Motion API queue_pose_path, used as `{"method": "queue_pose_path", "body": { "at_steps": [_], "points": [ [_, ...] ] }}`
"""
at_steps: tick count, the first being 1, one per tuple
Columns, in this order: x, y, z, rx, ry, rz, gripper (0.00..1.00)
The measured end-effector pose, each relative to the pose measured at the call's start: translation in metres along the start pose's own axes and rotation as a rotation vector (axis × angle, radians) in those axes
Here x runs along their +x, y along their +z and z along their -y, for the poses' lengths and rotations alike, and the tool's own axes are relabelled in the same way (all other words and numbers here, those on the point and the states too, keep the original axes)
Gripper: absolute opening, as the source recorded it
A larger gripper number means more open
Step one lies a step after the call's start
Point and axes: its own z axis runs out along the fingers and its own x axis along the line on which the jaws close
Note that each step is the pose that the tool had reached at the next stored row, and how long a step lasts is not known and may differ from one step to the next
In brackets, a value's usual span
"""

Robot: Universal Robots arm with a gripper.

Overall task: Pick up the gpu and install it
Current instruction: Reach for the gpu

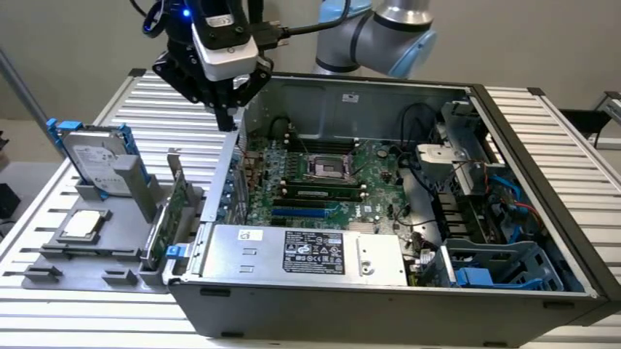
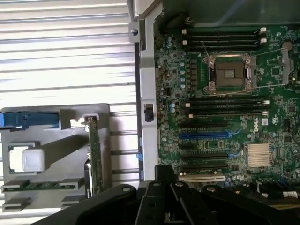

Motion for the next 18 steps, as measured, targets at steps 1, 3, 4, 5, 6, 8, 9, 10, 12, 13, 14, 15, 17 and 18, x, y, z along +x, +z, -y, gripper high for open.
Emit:
{"method": "queue_pose_path", "body": {
  "at_steps": [1, 3, 4, 5, 6, 8, 9, 10, 12, 13, 14, 15, 17, 18],
  "points": [
    [0.004, 0.0006, 0.0015, -0.0001, 0.000, 0.0000, 0.11],
    [0.012, 0.0017, 0.0043, -0.0001, 0.000, 0.0000, 0.11],
    [0.016, 0.0022, 0.0057, -0.0001, 0.000, 0.0000, 0.11],
    [0.021, 0.0028, 0.0071, -0.0001, 0.000, 0.0000, 0.11],
    [0.025, 0.0034, 0.0085, -0.0001, 0.000, 0.0000, 0.11],
    [0.033, 0.0045, 0.0112, -0.0001, 0.000, 0.0000, 0.11],
    [0.037, 0.0051, 0.0126, -0.0001, 0.000, 0.0000, 0.11],
    [0.041, 0.0057, 0.0139, -0.0001, 0.000, 0.0001, 0.11],
    [0.050, 0.0070, 0.0167, -0.0001, 0.000, 0.0001, 0.11],
    [0.054, 0.0076, 0.0181, -0.0001, 0.000, 0.0000, 0.11],
    [0.058, 0.0081, 0.0194, -0.0001, 0.000, 0.0000, 0.11],
    [0.062, 0.0087, 0.0207, -0.0001, 0.000, 0.0000, 0.11],
    [0.071, 0.0099, 0.0234, -0.0001, 0.000, 0.0000, 0.11],
    [0.075, 0.0105, 0.0248, -0.0001, 0.000, 0.0000, 0.11]
  ]
}}
